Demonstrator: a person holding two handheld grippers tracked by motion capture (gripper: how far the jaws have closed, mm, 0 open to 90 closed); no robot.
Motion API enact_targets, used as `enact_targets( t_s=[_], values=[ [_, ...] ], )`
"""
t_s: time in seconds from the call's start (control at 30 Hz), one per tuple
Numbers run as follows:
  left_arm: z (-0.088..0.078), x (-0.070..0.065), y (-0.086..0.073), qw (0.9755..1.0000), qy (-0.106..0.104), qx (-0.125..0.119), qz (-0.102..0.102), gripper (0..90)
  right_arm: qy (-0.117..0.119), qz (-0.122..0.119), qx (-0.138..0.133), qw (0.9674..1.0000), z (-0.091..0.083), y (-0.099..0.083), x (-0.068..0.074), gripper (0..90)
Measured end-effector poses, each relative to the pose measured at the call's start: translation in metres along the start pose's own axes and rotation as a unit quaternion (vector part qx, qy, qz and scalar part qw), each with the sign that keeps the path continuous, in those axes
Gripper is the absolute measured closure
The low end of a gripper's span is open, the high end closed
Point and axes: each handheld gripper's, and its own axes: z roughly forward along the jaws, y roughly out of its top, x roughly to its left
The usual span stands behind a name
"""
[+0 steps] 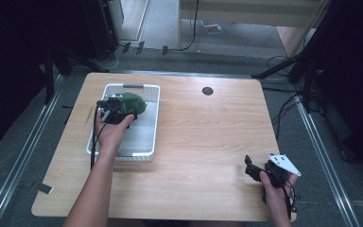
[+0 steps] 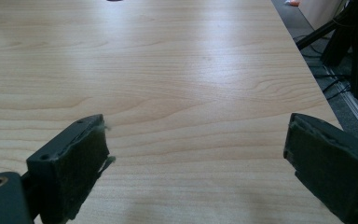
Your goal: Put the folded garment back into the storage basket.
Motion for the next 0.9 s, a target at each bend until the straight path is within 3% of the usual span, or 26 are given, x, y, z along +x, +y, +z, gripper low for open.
enact_targets(
  t_s=[0.27,0.5,0.63,0.9],
  values=[
    [0.006,-0.004,0.001,0.9991,0.005,0.040,0.015,22.9,-0.001,-0.001,0.001,1.0000,0.000,0.000,0.000,6.6],
    [0.005,-0.006,0.003,0.9988,-0.005,0.048,0.013,9.2,-0.003,-0.002,0.002,1.0000,0.000,0.000,0.000,6.6],
    [-0.002,-0.007,0.006,0.9992,-0.018,0.035,0.009,2.5,-0.003,-0.002,0.007,1.0000,0.001,0.000,0.000,6.5],
    [-0.021,-0.011,0.008,0.9988,-0.048,-0.005,0.011,0.7,-0.003,-0.002,0.012,0.9999,0.001,0.000,0.000,6.1]
  ],
)
